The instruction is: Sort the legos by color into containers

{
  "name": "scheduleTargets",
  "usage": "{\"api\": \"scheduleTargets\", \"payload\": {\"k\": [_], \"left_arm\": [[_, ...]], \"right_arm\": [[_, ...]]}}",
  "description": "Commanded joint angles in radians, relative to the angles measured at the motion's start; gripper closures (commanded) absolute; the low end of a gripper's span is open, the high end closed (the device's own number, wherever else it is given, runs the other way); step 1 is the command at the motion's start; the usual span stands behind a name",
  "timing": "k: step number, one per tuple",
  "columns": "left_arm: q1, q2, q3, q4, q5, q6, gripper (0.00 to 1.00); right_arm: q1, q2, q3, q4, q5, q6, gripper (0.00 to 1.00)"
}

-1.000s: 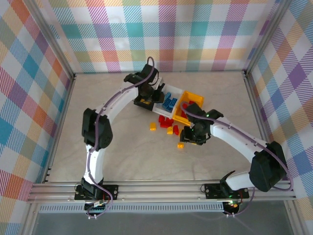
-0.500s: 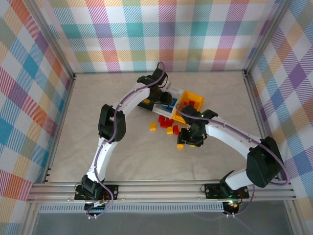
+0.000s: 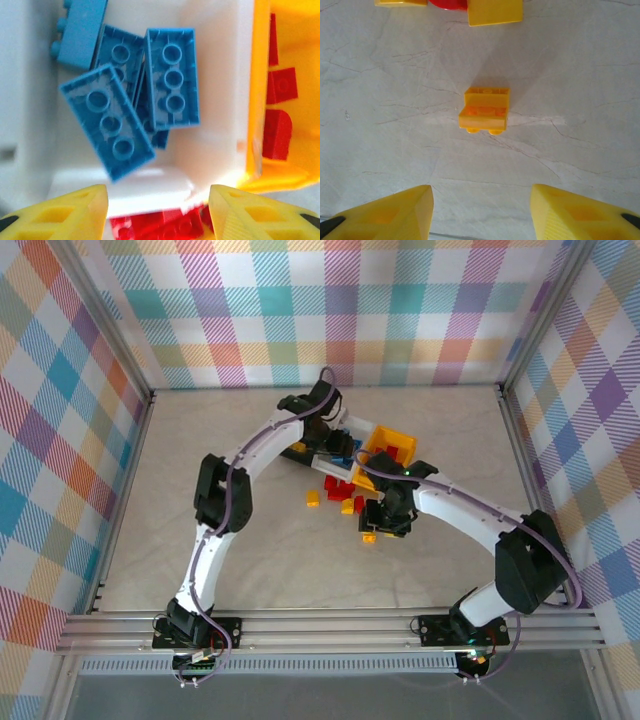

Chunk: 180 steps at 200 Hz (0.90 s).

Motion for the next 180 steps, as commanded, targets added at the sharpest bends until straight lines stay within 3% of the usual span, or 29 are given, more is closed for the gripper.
{"api": "scheduleTargets", "payload": {"k": [1,42,74,101,149,180], "left_arm": [[0.002,-0.214,-0.104,-0.036,-0.049,0.020,0.42],[0.058,-0.445,-0.455,-0.022,-0.095,0.012,0.35],[0.101,-0.492,-0.636,0.029,-0.072,0.001,0.34],[0.107,-0.478,-0.694,0.075,-0.060,-0.005,0.34],[0.108,-0.418,-0.713,0.115,-0.028,-0.006,0.35],[0.083,-0.367,-0.710,0.142,0.013,-0.016,0.34]], "right_arm": [[0.006,0.042,-0.026,0.047,-0.012,0.006,0.45],[0.010,0.165,0.009,0.088,0.008,-0.016,0.43],[0.010,0.232,0.033,0.099,0.033,-0.009,0.44],[0.010,0.271,0.055,0.094,0.047,-0.004,0.47],[0.012,0.313,0.092,0.085,0.042,-0.011,0.62],[0.012,0.276,0.102,0.057,0.056,-0.011,0.64]]}}
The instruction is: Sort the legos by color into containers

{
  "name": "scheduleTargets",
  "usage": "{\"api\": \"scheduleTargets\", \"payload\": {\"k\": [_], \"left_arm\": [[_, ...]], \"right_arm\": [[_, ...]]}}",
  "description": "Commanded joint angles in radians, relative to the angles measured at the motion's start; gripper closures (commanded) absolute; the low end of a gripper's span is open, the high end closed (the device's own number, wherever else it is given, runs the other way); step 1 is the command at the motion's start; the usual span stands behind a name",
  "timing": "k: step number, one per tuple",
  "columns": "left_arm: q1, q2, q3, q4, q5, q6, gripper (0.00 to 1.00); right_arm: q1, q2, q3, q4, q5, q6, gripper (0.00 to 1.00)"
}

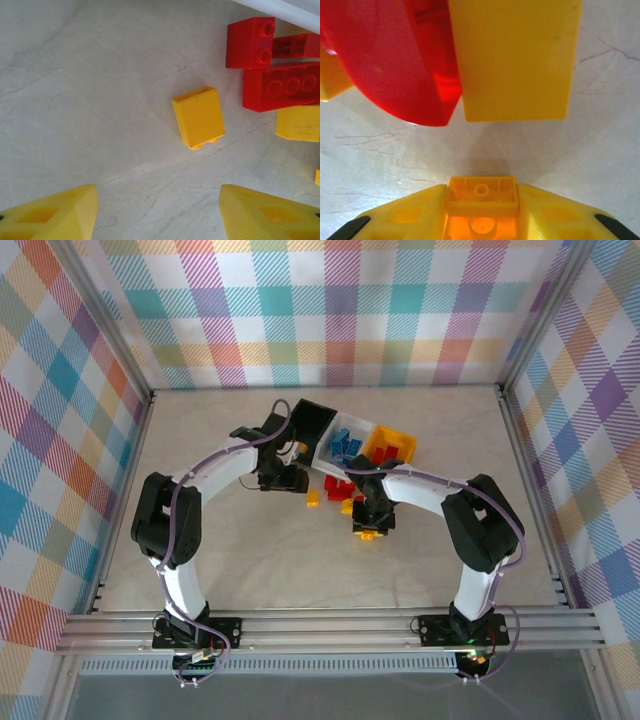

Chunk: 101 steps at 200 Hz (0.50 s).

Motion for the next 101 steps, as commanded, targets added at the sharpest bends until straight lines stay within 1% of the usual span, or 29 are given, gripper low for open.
{"api": "scheduleTargets", "payload": {"k": [1,55,101], "left_arm": [[-0.021,0.049,-0.005,0.030,0.046,-0.011,0.34],[-0.066,0.161,0.019,0.092,0.061,-0.047,0.34],[-0.093,0.246,0.085,0.091,0.031,-0.047,0.34]], "right_arm": [[0.008,-0.026,0.022,-0.043,0.016,-0.003,0.64],[0.008,-0.103,0.070,-0.103,0.023,-0.002,0.64],[0.007,-0.154,0.099,-0.139,0.028,-0.003,0.64]]}}
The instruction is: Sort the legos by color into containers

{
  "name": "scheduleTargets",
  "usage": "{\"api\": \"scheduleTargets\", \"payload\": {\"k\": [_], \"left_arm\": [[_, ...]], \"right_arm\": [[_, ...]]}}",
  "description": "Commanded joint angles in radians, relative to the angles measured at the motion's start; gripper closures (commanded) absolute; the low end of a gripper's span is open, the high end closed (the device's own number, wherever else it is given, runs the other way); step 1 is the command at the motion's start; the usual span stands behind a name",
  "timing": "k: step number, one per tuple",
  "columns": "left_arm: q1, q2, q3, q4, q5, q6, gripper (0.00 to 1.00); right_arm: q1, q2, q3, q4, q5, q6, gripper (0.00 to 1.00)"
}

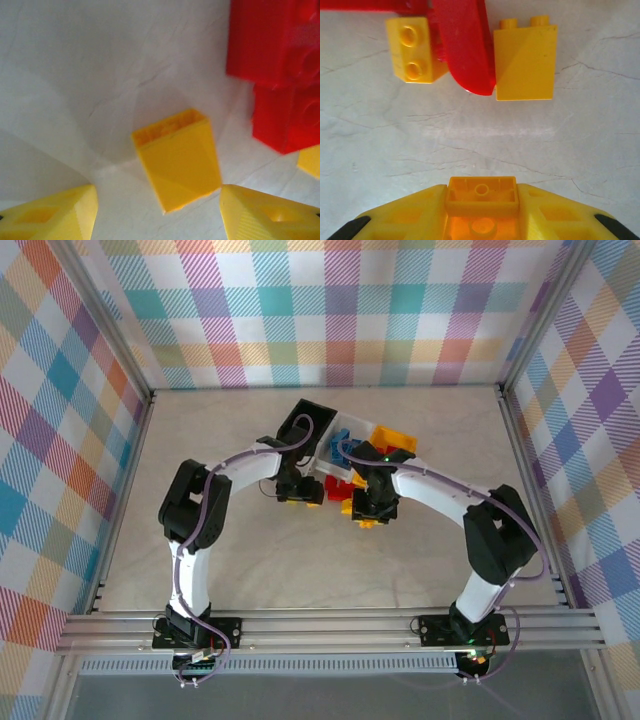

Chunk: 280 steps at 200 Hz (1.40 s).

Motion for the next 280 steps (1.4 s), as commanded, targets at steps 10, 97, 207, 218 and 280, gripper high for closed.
{"api": "scheduleTargets", "payload": {"k": [10,97,207,218,280], "left_arm": [[-0.023,0.069,0.045,0.014,-0.003,-0.008,0.34],[-0.072,0.139,0.131,-0.013,-0.058,-0.027,0.52],[-0.019,-0.007,0.164,-0.106,-0.096,-0.003,0.69],[0.003,-0.021,0.189,-0.120,-0.095,0.003,0.69],[0.081,0.017,0.422,-0.215,-0.097,0.022,0.69]], "right_arm": [[0.008,-0.043,0.022,-0.061,0.014,-0.002,0.63],[0.007,-0.073,0.020,-0.070,0.016,-0.033,0.63],[0.006,-0.113,0.001,-0.047,0.014,-0.050,0.63],[0.007,-0.114,-0.004,-0.036,0.004,-0.049,0.63],[0.007,-0.097,0.033,-0.038,-0.001,-0.059,0.63]]}}
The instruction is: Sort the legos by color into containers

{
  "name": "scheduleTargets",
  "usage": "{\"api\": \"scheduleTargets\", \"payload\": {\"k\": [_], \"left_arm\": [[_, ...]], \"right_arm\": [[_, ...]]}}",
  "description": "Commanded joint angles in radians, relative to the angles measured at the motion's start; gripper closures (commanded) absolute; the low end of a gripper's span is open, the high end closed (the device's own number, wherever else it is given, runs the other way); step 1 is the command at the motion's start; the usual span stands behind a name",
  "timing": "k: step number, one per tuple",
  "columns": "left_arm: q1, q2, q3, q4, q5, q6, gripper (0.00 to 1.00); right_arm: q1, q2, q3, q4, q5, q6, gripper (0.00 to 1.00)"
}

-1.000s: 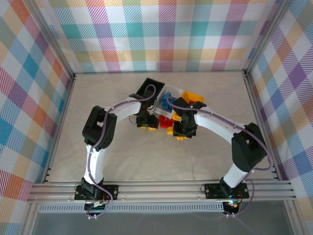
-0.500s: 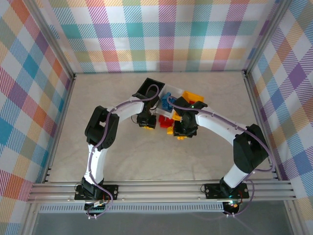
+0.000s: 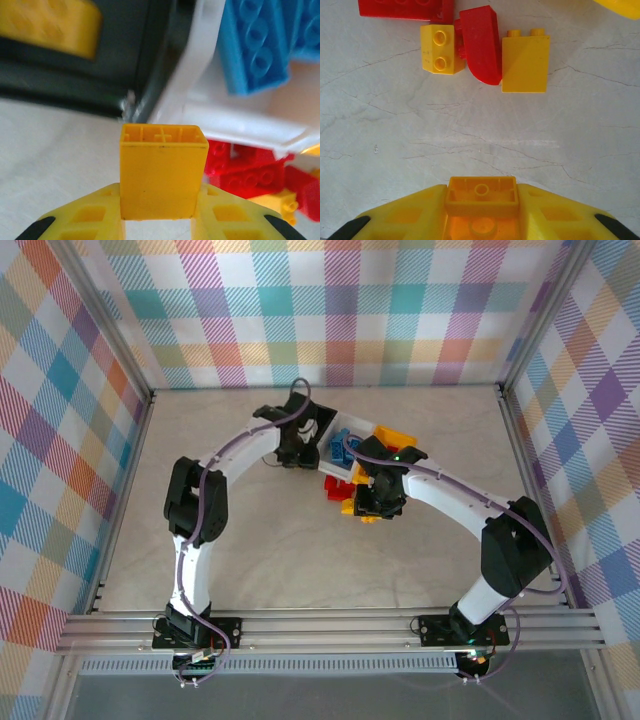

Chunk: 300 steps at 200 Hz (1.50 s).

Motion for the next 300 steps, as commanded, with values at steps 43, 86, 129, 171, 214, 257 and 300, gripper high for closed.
{"api": "scheduleTargets", "payload": {"k": [43,86,129,171,214,257,300], "left_arm": [[0.069,0.085,0.228,-0.044,0.006,0.018,0.68],[0.088,0.237,0.417,-0.037,-0.025,0.026,0.66],[0.101,0.303,0.454,-0.017,-0.039,0.028,0.65],[0.105,0.332,0.455,-0.008,-0.028,0.015,0.62],[0.108,0.341,0.447,-0.002,-0.011,-0.001,0.51],[0.109,0.326,0.447,-0.001,-0.003,-0.005,0.43],[0.110,0.249,0.417,0.009,0.049,-0.034,0.40]], "right_arm": [[0.001,0.010,0.072,-0.041,-0.015,-0.035,0.63],[-0.003,0.031,0.124,-0.070,-0.029,-0.047,0.63],[-0.002,0.041,0.147,-0.092,-0.038,-0.056,0.63],[-0.003,0.027,0.115,-0.076,-0.050,-0.042,0.63],[-0.003,0.017,0.105,-0.071,-0.045,-0.032,0.63],[-0.002,0.027,0.130,-0.069,-0.044,-0.036,0.63],[-0.004,0.048,0.195,-0.051,-0.045,-0.061,0.63]]}}
